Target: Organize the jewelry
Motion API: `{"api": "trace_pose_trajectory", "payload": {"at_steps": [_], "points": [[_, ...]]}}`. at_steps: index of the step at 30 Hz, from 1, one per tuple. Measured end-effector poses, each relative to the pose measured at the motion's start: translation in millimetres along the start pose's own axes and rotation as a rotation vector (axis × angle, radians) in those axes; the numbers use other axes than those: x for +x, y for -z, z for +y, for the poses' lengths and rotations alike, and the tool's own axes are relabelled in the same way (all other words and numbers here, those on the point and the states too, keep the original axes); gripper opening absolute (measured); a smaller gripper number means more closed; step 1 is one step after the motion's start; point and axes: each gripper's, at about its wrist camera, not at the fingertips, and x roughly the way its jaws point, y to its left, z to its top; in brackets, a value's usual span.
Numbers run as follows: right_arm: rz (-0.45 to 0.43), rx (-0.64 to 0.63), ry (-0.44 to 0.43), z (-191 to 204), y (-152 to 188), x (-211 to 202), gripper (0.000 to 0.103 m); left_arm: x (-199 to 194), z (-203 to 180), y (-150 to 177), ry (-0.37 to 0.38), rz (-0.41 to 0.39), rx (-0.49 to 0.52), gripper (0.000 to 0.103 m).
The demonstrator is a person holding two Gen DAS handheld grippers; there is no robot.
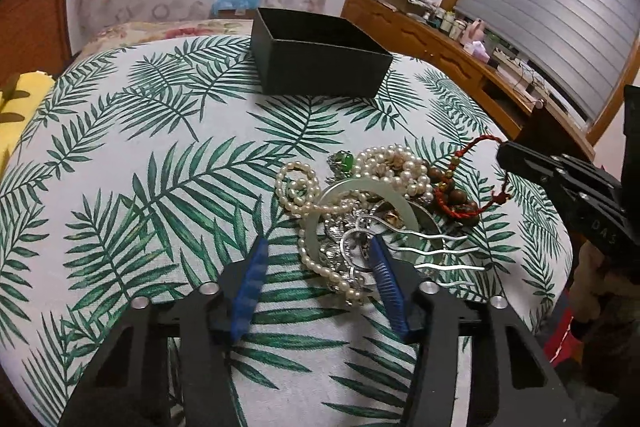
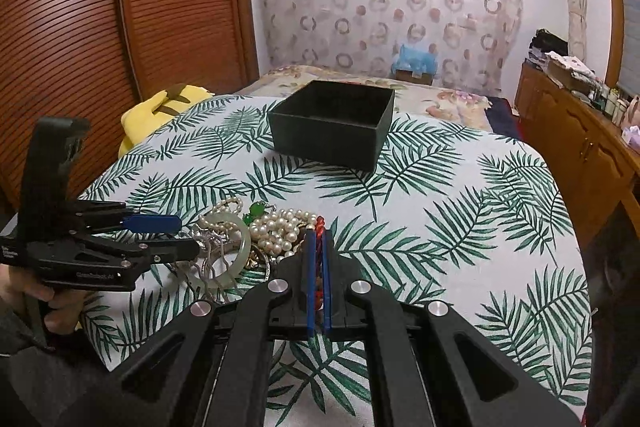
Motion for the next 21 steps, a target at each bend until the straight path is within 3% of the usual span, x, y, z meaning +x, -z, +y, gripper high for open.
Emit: {"api": "trace_pose_trajectory", "payload": {"at_steps": [7, 11, 18, 21], "points": [[-0.007, -0.001, -0.007, 2, 2, -1, 0.003, -12, -6, 7, -0.086, -0.028, 0.046, 0.047], [-0.008, 0.0, -0.006, 3, 1, -2, 0.003, -19, 7, 6, -0.136, -0.044, 0.023, 0.047], [-0.008, -0.003, -0.012, 6, 2, -2, 0.003, -29, 16, 7, -0.094, -0.051, -0.003, 0.047], [-0.008, -0.008, -0.007, 7, 2, -3, 0.003, -35, 4, 10, -0.107, -0.075, 0.044, 0.047]]}}
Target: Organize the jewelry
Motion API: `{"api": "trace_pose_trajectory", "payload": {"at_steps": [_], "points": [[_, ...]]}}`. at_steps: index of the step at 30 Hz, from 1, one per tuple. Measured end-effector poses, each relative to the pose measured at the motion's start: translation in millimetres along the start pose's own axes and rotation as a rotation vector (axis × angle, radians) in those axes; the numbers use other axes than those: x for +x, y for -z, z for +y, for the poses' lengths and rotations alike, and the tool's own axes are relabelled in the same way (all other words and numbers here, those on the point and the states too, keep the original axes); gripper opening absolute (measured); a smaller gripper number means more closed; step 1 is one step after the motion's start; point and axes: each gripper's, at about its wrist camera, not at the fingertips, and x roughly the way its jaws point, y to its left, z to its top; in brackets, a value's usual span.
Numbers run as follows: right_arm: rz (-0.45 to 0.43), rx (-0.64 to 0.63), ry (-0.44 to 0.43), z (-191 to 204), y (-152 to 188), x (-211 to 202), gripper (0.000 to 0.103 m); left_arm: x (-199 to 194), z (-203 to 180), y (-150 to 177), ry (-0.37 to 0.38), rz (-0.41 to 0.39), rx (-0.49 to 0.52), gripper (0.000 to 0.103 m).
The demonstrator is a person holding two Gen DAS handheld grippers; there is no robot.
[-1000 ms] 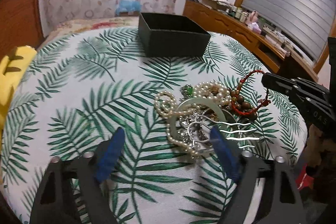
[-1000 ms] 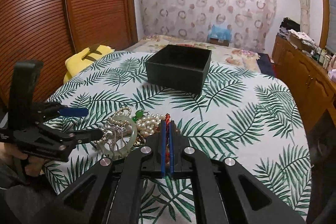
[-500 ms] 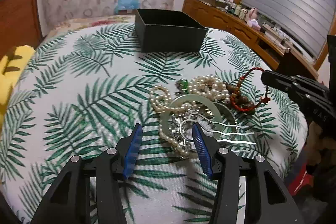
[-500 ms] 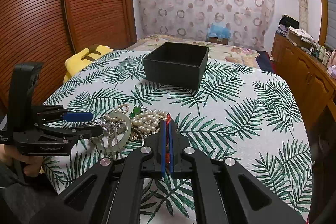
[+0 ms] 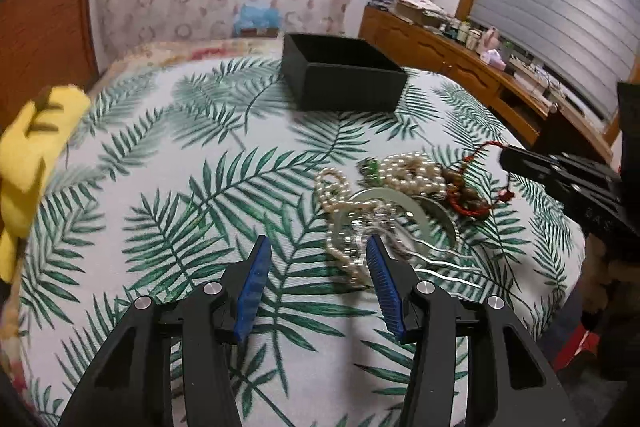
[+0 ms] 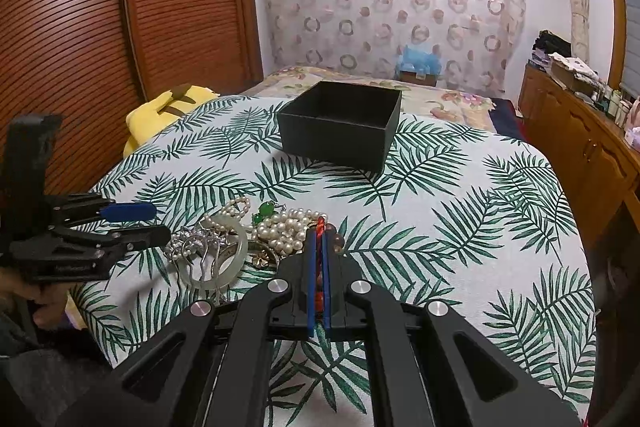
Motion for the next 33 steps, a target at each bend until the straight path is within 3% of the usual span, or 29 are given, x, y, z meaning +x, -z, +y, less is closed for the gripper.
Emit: {"api": "trace_pose_trajectory", "payload": {"at_steps": [8, 11, 15, 23, 31, 33], "points": [[0.018, -0.006, 0.019, -7, 2, -5, 0.003, -9, -37, 8, 0.036, 0.011, 0.142, 0.047], [0.016, 0.003, 0.022, -11, 3, -9, 0.003, -10, -43, 14, 0.01, 0.029, 0.186, 0.048], [0.012, 0.009, 0.025, -14, 2, -13, 0.003, -6, -44, 21, -0.027, 0.062, 0.234, 0.058], [0.008, 0.008, 0.026, -17, 0, -14, 0.003, 11, -66, 21, -0.054, 0.082, 0.367, 0.059], [0.011, 0.01, 0.037, -21, -2, -15, 0.003, 18, -83, 7, -0.056, 0.026, 0.424, 0.058], [0.012, 0.008, 0.038, -22, -2, -16, 0.003, 20, -87, 3, -0.049, 0.013, 0.426, 0.053]]}}
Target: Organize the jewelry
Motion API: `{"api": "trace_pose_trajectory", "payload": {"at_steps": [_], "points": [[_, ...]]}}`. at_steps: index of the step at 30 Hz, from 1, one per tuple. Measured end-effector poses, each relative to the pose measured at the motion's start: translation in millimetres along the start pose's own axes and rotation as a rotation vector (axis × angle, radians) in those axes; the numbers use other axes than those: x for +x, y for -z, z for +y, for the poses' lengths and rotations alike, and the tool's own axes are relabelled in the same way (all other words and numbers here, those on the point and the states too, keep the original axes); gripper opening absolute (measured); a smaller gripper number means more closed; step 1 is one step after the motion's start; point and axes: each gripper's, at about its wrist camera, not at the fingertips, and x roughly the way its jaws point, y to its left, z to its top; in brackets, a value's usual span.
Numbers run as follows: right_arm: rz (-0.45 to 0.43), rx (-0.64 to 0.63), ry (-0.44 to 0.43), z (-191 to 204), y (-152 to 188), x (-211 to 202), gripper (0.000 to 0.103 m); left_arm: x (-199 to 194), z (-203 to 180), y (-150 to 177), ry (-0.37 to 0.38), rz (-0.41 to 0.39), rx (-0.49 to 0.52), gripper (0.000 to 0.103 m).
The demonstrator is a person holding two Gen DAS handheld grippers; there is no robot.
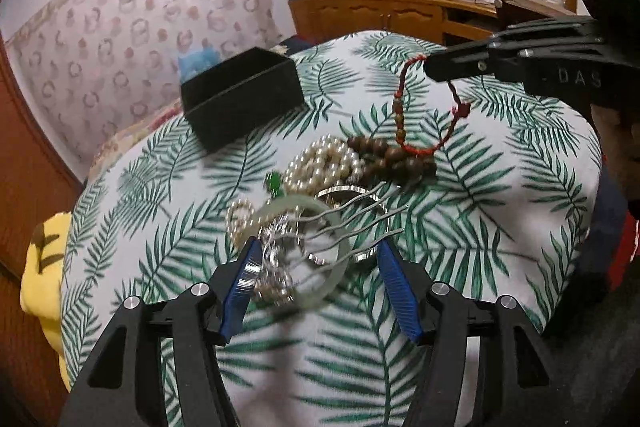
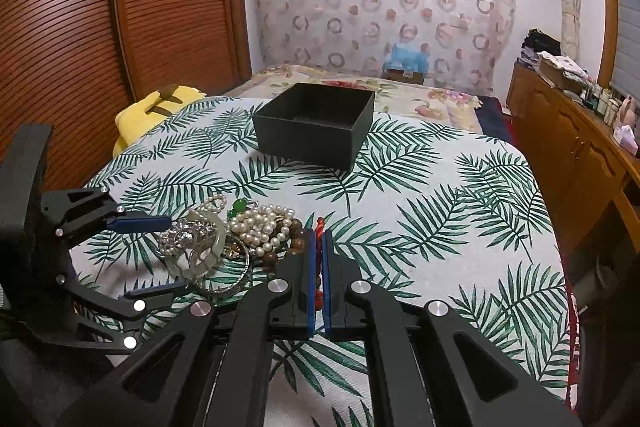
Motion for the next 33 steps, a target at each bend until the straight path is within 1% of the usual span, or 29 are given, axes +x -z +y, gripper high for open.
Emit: {"api": "trace_pose_trajectory", "payload": {"at_steps": [1, 2, 3, 4, 5, 9, 12, 17, 20, 33], "points": [[0.0, -0.001, 0.0, 0, 0, 0, 0.003, 0, 0, -2, 0.009, -0.007, -0.005, 0.047], [0.0, -0.002, 0.001, 0, 0, -1, 0.003, -1, 0, -4, 0.022, -0.014, -0.011, 0.044], [-0.001, -0.002, 0.001, -1, -1, -1, 0.003, -1, 1, -6, 0.032, -0.02, -0.016, 0.036], [-0.001, -0.002, 0.001, -1, -1, -1, 0.003, -2, 2, -8, 0.045, -0.028, -0.025, 0.021], [-0.001, -0.001, 0.002, -1, -1, 0, 0.003, -2, 4, -10, 0.054, -0.032, -0.035, 0.015], [0.0, -0.001, 0.001, -1, 0, -1, 0.003, -11, 13, -15, 0.052, -0.076, -0.078, 0.004], [0.002, -0.003, 0.001, -1, -1, -1, 0.003, -16, 30, -18, 0.058, -0.091, -0.139, 0.001], [0.005, -0.011, -0.002, 3, -2, 1, 0.003, -21, 69, -12, 0.133, -0.116, -0.284, 0.001], [0.003, -0.017, -0.003, 5, -3, 2, 0.003, -24, 83, -9, 0.168, -0.135, -0.338, 0.001], [-0.004, -0.033, -0.019, 16, -9, 9, 0.003, -37, 102, -27, 0.145, -0.233, -0.361, 0.001]]}}
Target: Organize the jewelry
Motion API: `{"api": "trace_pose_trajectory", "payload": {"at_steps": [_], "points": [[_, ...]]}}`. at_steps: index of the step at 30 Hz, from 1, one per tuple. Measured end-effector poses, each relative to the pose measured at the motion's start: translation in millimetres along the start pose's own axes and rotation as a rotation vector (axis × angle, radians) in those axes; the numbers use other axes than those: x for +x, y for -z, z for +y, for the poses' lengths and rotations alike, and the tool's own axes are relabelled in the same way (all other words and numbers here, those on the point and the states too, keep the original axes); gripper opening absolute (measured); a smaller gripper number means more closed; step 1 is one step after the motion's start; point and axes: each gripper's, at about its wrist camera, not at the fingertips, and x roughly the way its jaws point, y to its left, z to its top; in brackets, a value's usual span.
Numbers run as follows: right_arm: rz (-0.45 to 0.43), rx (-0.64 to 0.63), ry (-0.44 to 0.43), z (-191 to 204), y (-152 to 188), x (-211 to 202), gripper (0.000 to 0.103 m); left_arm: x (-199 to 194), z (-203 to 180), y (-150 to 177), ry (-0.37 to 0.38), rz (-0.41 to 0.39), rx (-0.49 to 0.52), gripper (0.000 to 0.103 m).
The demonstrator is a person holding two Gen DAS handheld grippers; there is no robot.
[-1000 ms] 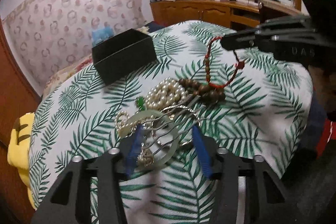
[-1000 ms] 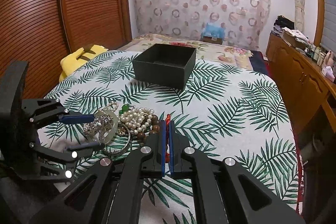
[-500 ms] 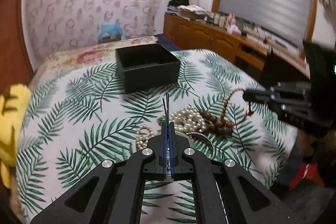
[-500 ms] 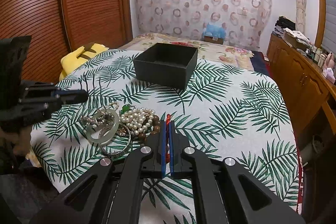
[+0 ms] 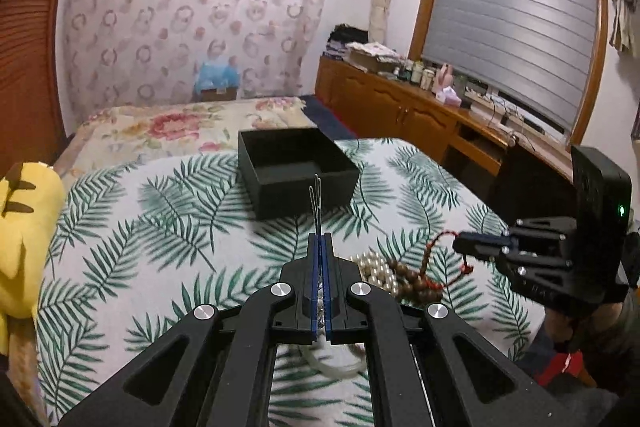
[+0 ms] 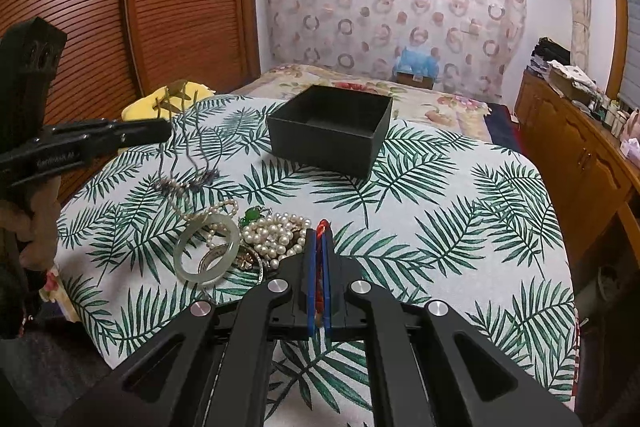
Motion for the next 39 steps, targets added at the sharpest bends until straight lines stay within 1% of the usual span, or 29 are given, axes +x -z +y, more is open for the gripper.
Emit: {"api": "trace_pose_trajectory", "payload": {"at_steps": [2, 5, 9, 12, 14, 16, 18, 19, 21, 23, 28, 33, 39], "points": [[-0.002, 0.0, 0.0, 0, -1, 0, 0.003, 2, 2, -3, -0.004, -0.025, 0.002, 0.001], [-0.002, -0.004, -0.001, 1, -2, 2, 0.003, 11, 8, -5, -0.036, -0.054, 0.013, 0.001], [0.003, -0.014, -0.007, 5, -3, 7, 0.003, 30, 21, -1, -0.086, -0.052, 0.016, 0.001], [0.001, -0.025, -0.011, 9, -5, 9, 0.003, 43, 31, 3, -0.145, -0.046, 0.027, 0.001], [-0.002, -0.028, -0.016, 10, -6, 10, 0.003, 48, 34, 5, -0.197, -0.04, 0.055, 0.001], [-0.005, -0.03, -0.02, 11, -7, 10, 0.003, 51, 38, 8, -0.226, -0.039, 0.078, 0.001], [-0.004, -0.032, -0.024, 12, -7, 12, 0.003, 56, 42, 9, -0.272, -0.033, 0.099, 0.001], [-0.003, -0.032, -0.025, 13, -7, 12, 0.003, 58, 45, 9, -0.28, -0.028, 0.095, 0.001], [0.001, -0.031, -0.025, 13, -5, 14, 0.003, 57, 49, 7, -0.293, -0.041, 0.09, 0.001], [0.004, -0.029, -0.025, 13, -4, 15, 0.003, 58, 50, 6, -0.335, -0.054, 0.113, 0.001], [0.006, -0.027, -0.024, 12, -2, 15, 0.003, 57, 56, 2, -0.342, -0.067, 0.112, 0.001], [0.004, -0.03, -0.031, 12, -3, 16, 0.003, 46, 51, -10, -0.311, -0.103, 0.097, 0.001], [-0.002, -0.035, -0.06, 18, -9, 19, 0.003, 23, 32, -27, -0.255, -0.164, 0.103, 0.001]]}}
